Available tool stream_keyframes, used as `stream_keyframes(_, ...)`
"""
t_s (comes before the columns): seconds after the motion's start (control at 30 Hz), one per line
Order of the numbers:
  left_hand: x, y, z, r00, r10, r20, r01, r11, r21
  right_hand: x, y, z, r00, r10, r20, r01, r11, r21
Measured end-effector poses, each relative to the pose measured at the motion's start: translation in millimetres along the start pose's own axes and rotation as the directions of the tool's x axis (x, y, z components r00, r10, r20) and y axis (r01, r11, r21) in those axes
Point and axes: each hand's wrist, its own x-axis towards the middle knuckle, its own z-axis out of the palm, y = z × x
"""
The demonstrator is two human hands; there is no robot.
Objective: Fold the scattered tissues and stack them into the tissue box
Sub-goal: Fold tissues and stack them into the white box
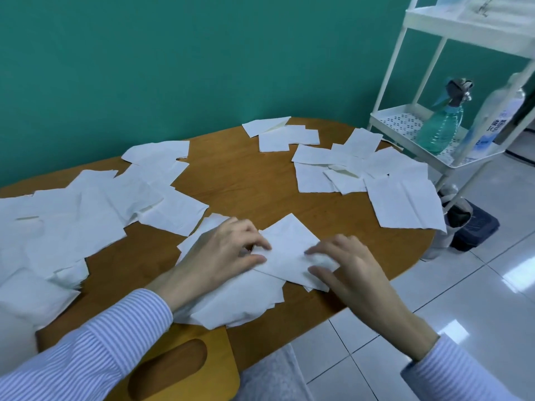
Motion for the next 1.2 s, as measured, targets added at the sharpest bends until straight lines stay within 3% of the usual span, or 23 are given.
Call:
stream_keyframes(0.1,-5,-6,2,0.992,0.112,0.058,-0.115,0.992,0.054,-18,-3,9,0.996,-0.083,0.041,0.087,0.987,-0.133)
stream_keyframes(0.27,-6,-8,5,0.969,0.231,0.087,-0.242,0.956,0.163,-23,-3,11,0.992,-0.12,0.025,0.123,0.973,-0.195)
stream_keyframes(0.67,10,24,21,0.941,0.333,0.064,-0.338,0.93,0.14,-36,22,-24,0.982,-0.162,0.096,0.183,0.937,-0.296)
stream_keyframes(0.9,26,31,-6,0.92,0.389,-0.051,-0.379,0.915,0.142,-42,18,-41,0.995,-0.093,-0.047,0.087,0.99,-0.106)
stream_keyframes(1.0,39,32,-30,0.925,0.368,-0.094,-0.352,0.924,0.149,-29,7,-49,0.985,0.012,-0.174,-0.001,0.998,0.065)
stream_keyframes(1.2,70,37,-53,0.932,0.339,-0.127,-0.325,0.938,0.117,-18,-12,-60,0.946,0.292,-0.14,-0.192,0.854,0.483)
